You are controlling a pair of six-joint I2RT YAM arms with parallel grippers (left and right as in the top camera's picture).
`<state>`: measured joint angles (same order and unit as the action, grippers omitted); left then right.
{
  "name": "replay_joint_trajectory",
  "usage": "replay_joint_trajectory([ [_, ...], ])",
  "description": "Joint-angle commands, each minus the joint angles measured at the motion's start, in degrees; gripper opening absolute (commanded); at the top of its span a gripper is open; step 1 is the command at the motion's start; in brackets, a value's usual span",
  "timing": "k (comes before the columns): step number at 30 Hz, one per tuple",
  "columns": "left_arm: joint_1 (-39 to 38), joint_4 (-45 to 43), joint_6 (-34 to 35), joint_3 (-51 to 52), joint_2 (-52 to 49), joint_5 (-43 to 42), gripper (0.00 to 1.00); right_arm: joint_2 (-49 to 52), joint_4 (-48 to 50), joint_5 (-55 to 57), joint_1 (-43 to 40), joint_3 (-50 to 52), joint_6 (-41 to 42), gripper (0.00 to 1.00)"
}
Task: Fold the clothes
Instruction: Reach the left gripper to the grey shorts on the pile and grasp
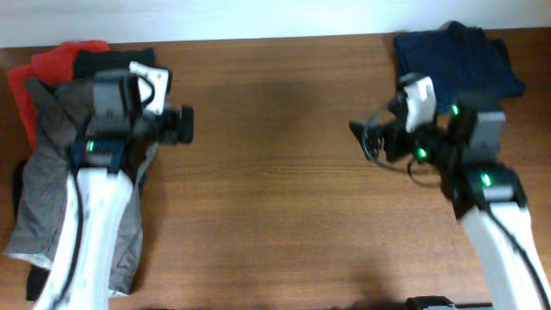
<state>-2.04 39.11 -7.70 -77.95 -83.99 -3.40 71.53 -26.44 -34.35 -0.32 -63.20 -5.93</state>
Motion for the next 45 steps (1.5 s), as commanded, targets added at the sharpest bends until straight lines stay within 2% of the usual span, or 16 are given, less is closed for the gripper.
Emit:
replay_joint_trajectory([
  [1,0.35,-3.13,-1.01,-1.51,-6.34,-3.02,0.99,7.39,2.67,-6.47,0.33,-1.53,0.48,0.99],
  [7,0.35,-11.74,-2.27,-1.51,-15.56,-1.18,0.99,17.31,6.14,-12.79,0.31,-1.53,0.9,0.99],
  [11,0.35,-16.39,-2.27,-1.51,-23.17,7.98,0.97,22.16,5.38,-12.85,0.33,-1.51,0.92,0.96],
  [13,0.35,-17.68,-2.78,-1.51,-26.29,11.41,0.91,22.86,4.26,-12.79,0.33,-1.49,0.9,0.95],
  [15,0.35,-18.99,-2.69,-1.51,-29.66,11.82,0.89,22.93,3.23,-12.61,0.33,-1.49,0.92,0.92],
  [16,0.35,-19.56,-2.71,-1.51,-31.63,11.87,0.82,22.93,2.84,-12.61,0.33,-1.49,0.92,0.9],
  [18,0.48,-20.26,-2.43,-1.51,-35.21,13.33,0.82,22.93,1.73,-12.61,0.33,-1.49,0.92,0.88],
  [21,1.09,-20.46,-1.51,-1.51,-37.55,15.96,0.82,22.93,0.42,-12.59,0.37,-1.49,0.9,0.88],
  [25,3.17,-21.05,3.43,-1.49,-38.51,17.18,0.82,22.93,-0.39,-12.59,0.37,-1.49,0.9,0.88],
  [32,7.37,-24.02,3.56,-1.49,-40.98,17.35,0.8,22.93,-0.68,-12.59,0.37,-1.49,0.92,0.88],
  [34,7.74,-25.97,3.56,-1.49,-42.29,17.35,0.64,22.93,-0.83,-12.59,0.37,-1.49,0.92,0.88],
  [35,7.74,-26.71,3.56,-1.49,-42.45,17.35,0.5,22.93,-0.85,-12.59,0.37,-1.49,0.92,0.87],
  [36,7.74,-27.71,3.56,-1.49,-42.6,17.35,0.31,22.93,-0.85,-12.61,0.37,-1.46,0.92,0.85],
  [39,7.56,-29.92,3.56,-1.51,-42.53,17.33,0.01,22.93,-0.85,-12.61,0.37,-1.46,0.92,0.81],
  [42,6.73,-29.81,3.52,-2.51,-40.92,17.35,0.0,22.93,-0.79,-12.59,0.37,-1.49,0.9,0.78],
  [45,5.03,-25.24,3.52,-5.86,-36.24,17.35,0.01,22.93,0.31,-12.52,0.31,-1.49,0.92,0.75],
])
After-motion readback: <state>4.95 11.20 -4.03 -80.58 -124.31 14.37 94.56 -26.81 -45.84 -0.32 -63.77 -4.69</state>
